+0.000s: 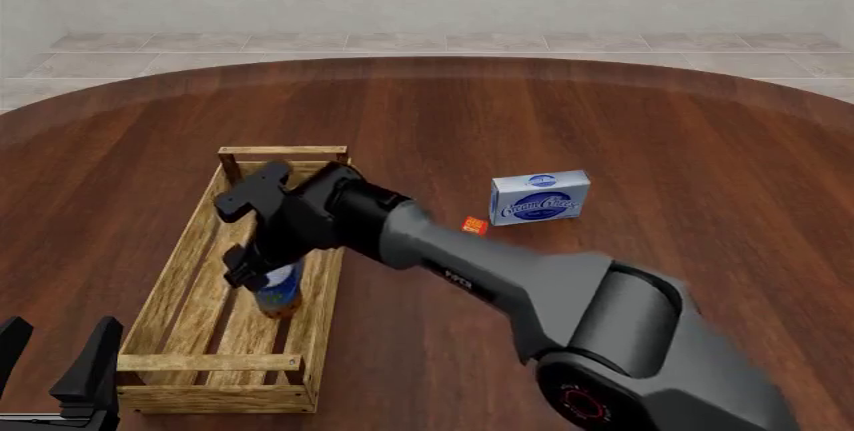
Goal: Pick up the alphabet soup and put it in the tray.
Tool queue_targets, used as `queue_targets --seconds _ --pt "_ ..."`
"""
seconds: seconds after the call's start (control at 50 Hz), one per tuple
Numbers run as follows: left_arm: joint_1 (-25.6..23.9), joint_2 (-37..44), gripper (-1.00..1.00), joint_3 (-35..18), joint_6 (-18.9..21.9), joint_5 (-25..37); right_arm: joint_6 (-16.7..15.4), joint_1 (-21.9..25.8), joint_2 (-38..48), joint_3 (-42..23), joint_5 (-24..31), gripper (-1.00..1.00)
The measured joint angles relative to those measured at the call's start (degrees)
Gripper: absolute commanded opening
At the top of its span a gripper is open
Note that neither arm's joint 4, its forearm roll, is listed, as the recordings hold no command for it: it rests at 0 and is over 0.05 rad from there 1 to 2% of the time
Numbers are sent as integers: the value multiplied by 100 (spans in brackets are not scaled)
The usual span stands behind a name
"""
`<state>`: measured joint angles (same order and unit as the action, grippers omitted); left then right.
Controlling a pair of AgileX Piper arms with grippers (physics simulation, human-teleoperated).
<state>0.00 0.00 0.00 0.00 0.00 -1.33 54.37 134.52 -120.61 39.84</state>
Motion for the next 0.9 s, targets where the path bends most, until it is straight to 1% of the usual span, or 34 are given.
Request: queue_targets --seconds 0.22,0.6,0.9 --pt "0 0 100 0 0 0 -72 43 -550 239 72 100" --pt "0 0 100 0 0 0 -363 136 -1857 656 315 100" --pt "0 0 100 0 0 0 -530 138 -3257 1443 350 100"
